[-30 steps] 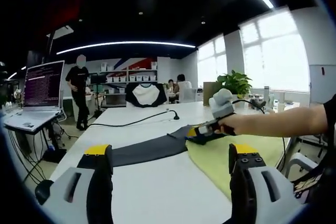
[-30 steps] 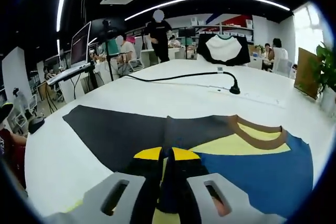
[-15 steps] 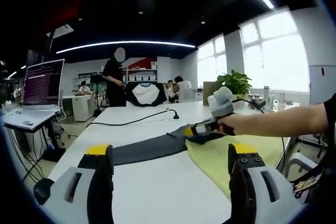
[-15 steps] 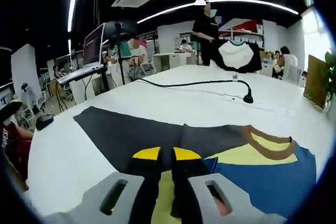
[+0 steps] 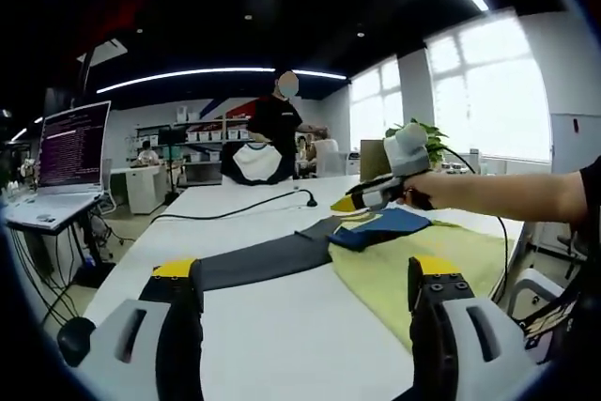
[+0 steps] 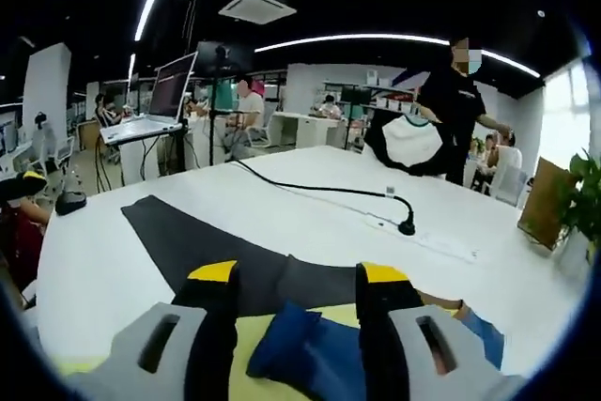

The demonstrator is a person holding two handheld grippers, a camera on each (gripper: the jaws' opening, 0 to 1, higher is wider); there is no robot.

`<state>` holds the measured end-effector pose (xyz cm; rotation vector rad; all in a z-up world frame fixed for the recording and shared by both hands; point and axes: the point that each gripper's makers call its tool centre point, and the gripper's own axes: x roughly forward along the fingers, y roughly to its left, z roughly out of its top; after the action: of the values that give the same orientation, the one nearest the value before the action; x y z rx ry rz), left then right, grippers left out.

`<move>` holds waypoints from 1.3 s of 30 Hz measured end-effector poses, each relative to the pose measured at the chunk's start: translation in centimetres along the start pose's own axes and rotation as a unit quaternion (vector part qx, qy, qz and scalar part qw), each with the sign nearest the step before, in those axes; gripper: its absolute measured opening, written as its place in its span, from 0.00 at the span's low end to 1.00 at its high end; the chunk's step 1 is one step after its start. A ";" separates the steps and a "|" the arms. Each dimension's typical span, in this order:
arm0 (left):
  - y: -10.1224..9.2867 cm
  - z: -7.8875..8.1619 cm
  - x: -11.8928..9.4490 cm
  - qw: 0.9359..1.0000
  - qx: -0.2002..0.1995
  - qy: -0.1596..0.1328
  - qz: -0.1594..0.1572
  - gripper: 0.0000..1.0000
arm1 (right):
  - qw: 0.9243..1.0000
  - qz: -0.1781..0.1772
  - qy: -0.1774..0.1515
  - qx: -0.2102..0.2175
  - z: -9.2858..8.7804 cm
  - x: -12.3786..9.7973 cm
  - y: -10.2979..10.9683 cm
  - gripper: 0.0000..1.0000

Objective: Fold the garment on the visible template until the final outline fits inside the template.

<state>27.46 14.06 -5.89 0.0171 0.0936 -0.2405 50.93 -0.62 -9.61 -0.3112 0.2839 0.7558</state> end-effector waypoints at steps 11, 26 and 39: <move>0.2 0.3 -0.4 1.000 0.004 -0.001 0.003 0.95 | 0.990 0.049 0.121 0.058 -5.4 -1.4 1.8 0.49; -0.2 0.4 -0.1 1.000 0.007 -0.002 0.000 0.95 | 0.958 0.092 0.219 0.161 -7.1 -1.4 3.4 0.31; -0.4 -0.4 0.1 1.000 0.001 0.008 -0.007 0.95 | 0.938 0.089 0.243 0.229 -7.4 0.1 2.6 0.01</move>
<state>27.45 13.70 -6.28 0.0211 0.1096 -0.2555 48.10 -1.58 -16.87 -0.0231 0.9520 0.7585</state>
